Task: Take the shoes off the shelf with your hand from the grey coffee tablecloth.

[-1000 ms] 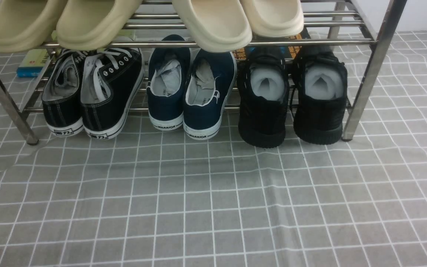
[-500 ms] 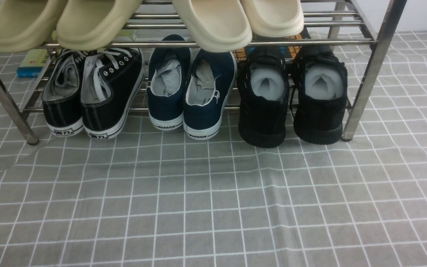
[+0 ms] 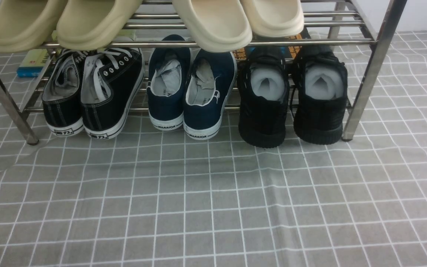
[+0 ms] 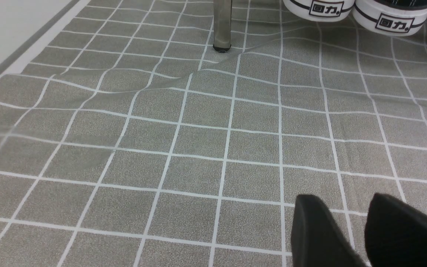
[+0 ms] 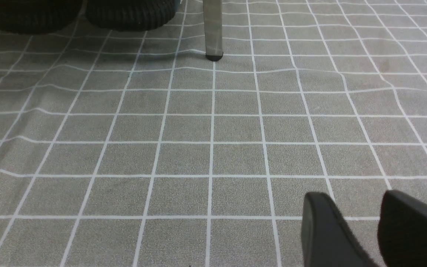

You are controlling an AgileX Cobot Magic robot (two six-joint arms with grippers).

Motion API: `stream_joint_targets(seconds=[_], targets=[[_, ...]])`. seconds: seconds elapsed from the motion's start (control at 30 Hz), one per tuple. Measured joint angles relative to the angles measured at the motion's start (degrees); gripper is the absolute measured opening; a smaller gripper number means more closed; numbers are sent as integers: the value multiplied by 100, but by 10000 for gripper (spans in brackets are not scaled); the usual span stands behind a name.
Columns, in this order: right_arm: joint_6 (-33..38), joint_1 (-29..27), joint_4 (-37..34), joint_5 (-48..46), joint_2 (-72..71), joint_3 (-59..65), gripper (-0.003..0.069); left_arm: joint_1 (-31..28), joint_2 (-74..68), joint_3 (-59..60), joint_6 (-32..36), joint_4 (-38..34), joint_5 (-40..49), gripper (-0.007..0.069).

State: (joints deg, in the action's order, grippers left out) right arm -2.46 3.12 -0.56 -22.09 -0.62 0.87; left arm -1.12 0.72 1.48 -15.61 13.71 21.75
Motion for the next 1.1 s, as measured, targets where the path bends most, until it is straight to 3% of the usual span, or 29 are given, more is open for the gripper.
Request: stream_joint_targets(seconds=[0.1, 0.17, 0.27, 0.43, 0.57, 0.67, 0.7, 0.73, 0.77, 0.8, 0.93, 1.1], targets=[[-373, 0, -337, 55, 0, 0, 239, 0, 0, 0, 0, 0, 0, 240], [-1332, 0, -1629, 106, 0, 22, 239, 0, 0, 0, 0, 0, 0, 240], [-2190, 0, -2769, 117, 0, 47, 239, 0, 0, 0, 0, 0, 0, 240], [-2560, 0, -3422, 426, 0, 53, 239, 0, 0, 0, 0, 0, 0, 240], [-2199, 0, -3306, 582, 7, -196, 176, 0, 0, 0, 0, 0, 0, 240], [-1634, 0, -2823, 431, 237, -821, 89, 0, 0, 0, 0, 0, 0, 240], [-1344, 0, -2317, 37, 692, -1440, 20, 0, 0, 0, 0, 0, 0, 240], [-1304, 0, -2041, -277, 1008, -1769, 0, 0, 0, 0, 0, 0, 0, 240], [-1304, 0, -1969, -474, 1094, -1851, -5, 0, 0, 0, 0, 0, 0, 240], [-1572, 0, -1313, -1648, 2111, -2641, -8, 0, 0, 0, 0, 5, 0, 240], [-1762, 40, -732, -3446, 4097, -3616, 1, 0, 0, 0, 0, 5, 0, 240], [-703, 569, -1362, -3610, 5678, -4224, 15, 0, 0, 0, 0, 5, 0, 240]])
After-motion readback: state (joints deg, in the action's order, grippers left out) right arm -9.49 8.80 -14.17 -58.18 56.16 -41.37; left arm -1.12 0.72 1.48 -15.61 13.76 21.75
